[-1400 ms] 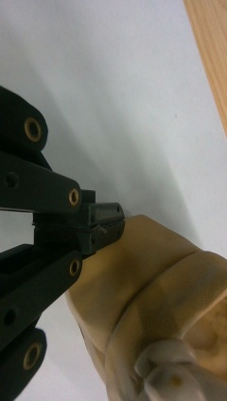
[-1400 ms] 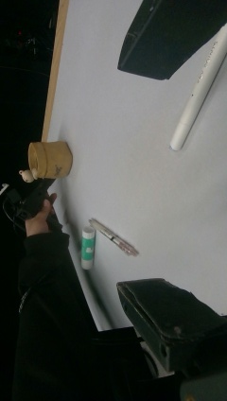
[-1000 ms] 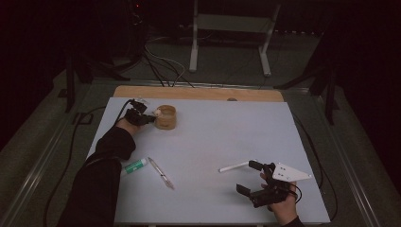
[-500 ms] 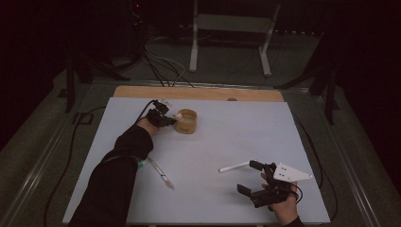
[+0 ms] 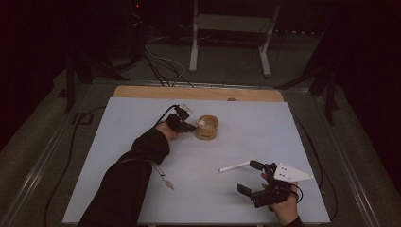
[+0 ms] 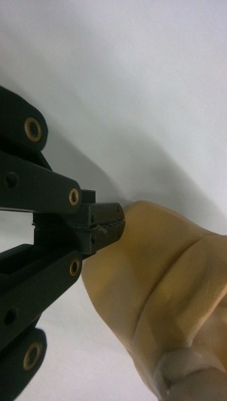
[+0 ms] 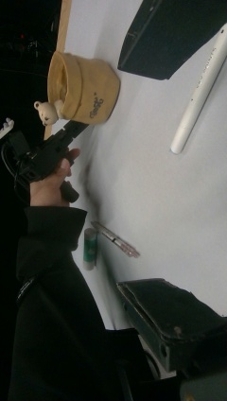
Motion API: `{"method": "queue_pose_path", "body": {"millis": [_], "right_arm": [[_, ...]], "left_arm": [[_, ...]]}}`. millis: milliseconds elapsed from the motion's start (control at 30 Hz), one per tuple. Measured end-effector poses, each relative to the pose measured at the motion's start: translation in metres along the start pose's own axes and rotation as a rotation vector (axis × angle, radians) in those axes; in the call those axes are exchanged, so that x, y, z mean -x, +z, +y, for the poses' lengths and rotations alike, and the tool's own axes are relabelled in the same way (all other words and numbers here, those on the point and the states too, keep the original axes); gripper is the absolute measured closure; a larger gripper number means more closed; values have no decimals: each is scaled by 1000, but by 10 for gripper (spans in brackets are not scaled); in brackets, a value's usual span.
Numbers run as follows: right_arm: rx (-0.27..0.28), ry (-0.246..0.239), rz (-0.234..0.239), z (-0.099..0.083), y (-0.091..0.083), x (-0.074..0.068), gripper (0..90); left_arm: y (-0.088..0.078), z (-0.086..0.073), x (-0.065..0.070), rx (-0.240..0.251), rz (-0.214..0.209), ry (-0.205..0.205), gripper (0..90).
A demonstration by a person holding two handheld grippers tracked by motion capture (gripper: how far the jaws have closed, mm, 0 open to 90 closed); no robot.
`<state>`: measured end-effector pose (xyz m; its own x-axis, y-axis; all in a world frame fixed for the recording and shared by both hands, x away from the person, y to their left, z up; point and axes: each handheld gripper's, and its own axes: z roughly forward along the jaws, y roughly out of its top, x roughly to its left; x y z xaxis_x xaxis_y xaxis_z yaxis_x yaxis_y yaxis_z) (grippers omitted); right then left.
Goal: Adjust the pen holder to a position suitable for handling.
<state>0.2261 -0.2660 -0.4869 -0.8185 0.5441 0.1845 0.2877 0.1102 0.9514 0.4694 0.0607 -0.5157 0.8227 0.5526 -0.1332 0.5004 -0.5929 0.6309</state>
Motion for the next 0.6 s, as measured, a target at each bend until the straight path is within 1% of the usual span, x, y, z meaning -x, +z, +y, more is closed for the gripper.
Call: {"method": "queue_pose_path", "body": {"millis": [133,267,433,500,567,600], "right_arm": [[-1,-2,-1,0,0,0,0],[-1,-2,-1,0,0,0,0],[-4,0,-4,0,0,0,0],[-7,2,-5,0,0,1,0],[-6,4,-5,-1,0,1,0],[-6,4,-5,-1,0,1,0]], "left_arm": [[6,5,6,2,-15,9,900],[10,8,10,9,-21,14,900],[11,7,11,14,-16,21,900],[10,6,12,17,3,27,900],[7,5,11,22,7,12,900],[5,5,11,26,3,4,900]]}}
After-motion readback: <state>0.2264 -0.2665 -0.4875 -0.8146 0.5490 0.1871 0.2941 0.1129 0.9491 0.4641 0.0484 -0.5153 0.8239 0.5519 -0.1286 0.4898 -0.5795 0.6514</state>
